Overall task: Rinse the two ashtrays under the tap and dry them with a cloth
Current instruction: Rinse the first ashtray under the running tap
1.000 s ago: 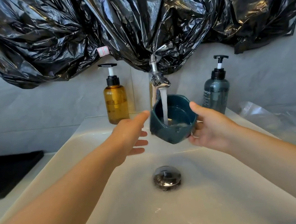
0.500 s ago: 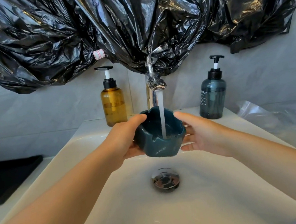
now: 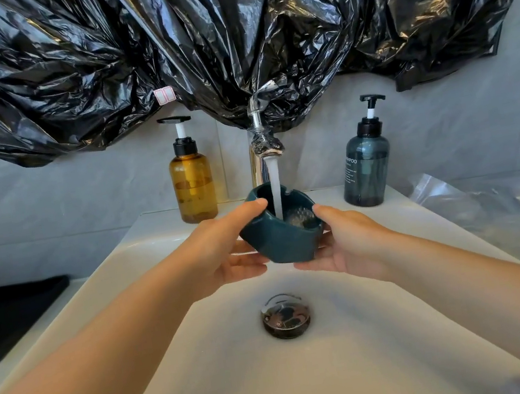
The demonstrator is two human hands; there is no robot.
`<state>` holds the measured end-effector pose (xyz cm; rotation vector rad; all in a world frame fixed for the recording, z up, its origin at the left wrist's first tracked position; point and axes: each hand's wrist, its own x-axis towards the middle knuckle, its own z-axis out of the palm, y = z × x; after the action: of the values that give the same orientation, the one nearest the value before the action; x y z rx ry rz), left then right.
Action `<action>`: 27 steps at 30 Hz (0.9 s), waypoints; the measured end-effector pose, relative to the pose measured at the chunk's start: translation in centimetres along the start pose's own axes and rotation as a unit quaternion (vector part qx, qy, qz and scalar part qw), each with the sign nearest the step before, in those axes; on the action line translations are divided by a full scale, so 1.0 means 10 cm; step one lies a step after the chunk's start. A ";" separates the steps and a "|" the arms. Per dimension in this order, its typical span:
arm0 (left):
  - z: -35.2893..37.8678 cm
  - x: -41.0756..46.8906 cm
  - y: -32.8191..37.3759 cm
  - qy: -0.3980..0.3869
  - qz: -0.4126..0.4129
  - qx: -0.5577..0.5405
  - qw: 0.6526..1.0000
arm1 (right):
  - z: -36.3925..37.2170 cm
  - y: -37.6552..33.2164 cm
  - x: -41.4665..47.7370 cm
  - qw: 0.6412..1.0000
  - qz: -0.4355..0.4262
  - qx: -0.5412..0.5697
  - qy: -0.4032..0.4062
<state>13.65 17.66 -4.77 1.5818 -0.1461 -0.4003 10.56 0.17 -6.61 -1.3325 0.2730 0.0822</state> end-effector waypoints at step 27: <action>-0.05 -0.01 -0.01 0.048 -0.024 0.131 0.990 | -0.01 -0.01 -0.04 0.976 0.020 -0.217 -0.018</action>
<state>13.75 18.14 -4.84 1.8638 -0.0893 -0.3531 10.14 0.05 -6.44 -1.7590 0.2588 0.2087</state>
